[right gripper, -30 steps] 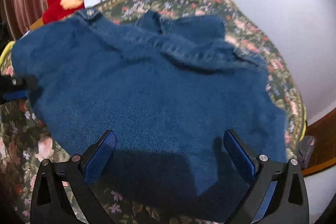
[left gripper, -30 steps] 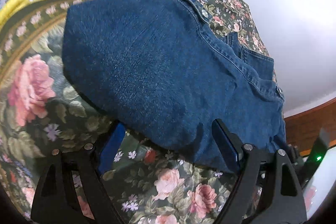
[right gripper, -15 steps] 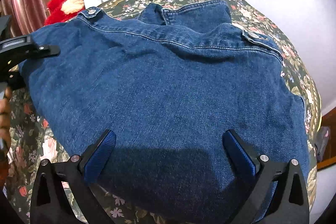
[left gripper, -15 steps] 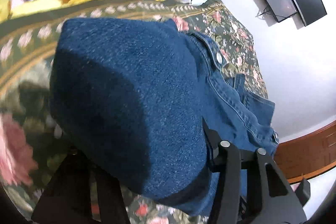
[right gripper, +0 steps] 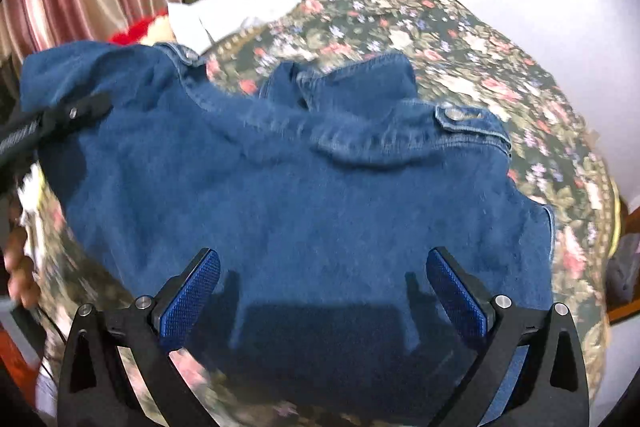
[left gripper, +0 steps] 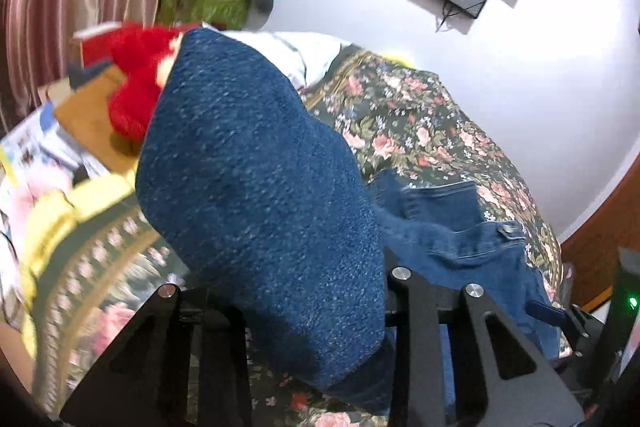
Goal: Fold large clothes
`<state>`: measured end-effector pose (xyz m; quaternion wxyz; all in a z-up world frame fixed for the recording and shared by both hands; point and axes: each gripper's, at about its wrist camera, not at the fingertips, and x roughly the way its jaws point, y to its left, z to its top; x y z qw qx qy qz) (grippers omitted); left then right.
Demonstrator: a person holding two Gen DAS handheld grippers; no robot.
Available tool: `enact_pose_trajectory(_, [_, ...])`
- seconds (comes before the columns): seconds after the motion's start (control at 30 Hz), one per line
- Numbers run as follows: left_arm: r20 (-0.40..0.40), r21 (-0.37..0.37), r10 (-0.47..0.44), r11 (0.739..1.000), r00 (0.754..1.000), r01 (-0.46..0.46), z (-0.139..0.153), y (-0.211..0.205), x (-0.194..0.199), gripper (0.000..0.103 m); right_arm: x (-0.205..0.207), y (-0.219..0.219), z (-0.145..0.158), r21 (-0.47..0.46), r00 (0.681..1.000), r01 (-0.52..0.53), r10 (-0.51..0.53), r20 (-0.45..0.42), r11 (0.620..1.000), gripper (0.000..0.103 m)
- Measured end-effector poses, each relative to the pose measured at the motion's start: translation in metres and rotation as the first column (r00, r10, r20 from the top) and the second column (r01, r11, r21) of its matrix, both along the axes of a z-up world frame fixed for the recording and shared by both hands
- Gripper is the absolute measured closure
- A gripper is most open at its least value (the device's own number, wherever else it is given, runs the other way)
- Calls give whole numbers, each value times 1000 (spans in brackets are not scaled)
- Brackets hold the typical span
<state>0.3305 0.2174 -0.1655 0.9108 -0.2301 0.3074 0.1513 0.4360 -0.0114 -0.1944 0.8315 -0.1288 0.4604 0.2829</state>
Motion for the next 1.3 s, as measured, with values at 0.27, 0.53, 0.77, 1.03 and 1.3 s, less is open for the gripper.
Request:
enact_pose_trajectory(0.27, [-28, 114, -22, 993, 999, 25, 7, -11, -17, 72, -17, 43, -47, -24, 987, -77, 73, -142, 997, 0])
enact_pose_trajectory(0.53, [30, 259, -127, 959, 991, 115, 45, -62, 2, 73, -1, -36, -4, 129, 977, 42, -13, -214, 991, 0])
enact_pose_trajectory(0.77, [76, 344, -335, 893, 939, 290, 80, -159, 36, 75, 9, -176, 59, 231, 955, 288, -261, -141, 929, 0])
enact_pose_trajectory(1.03, [-117, 292, -607, 735, 786, 612, 33, -257, 60, 76, -14, -266, 84, 267, 917, 398, -385, -102, 877, 0])
enact_pose_trajectory(1.3, [-297, 191, -668, 658, 682, 728, 2, -262, 50, 71, -46, -284, 77, 217, 919, 395, -381, -105, 893, 0])
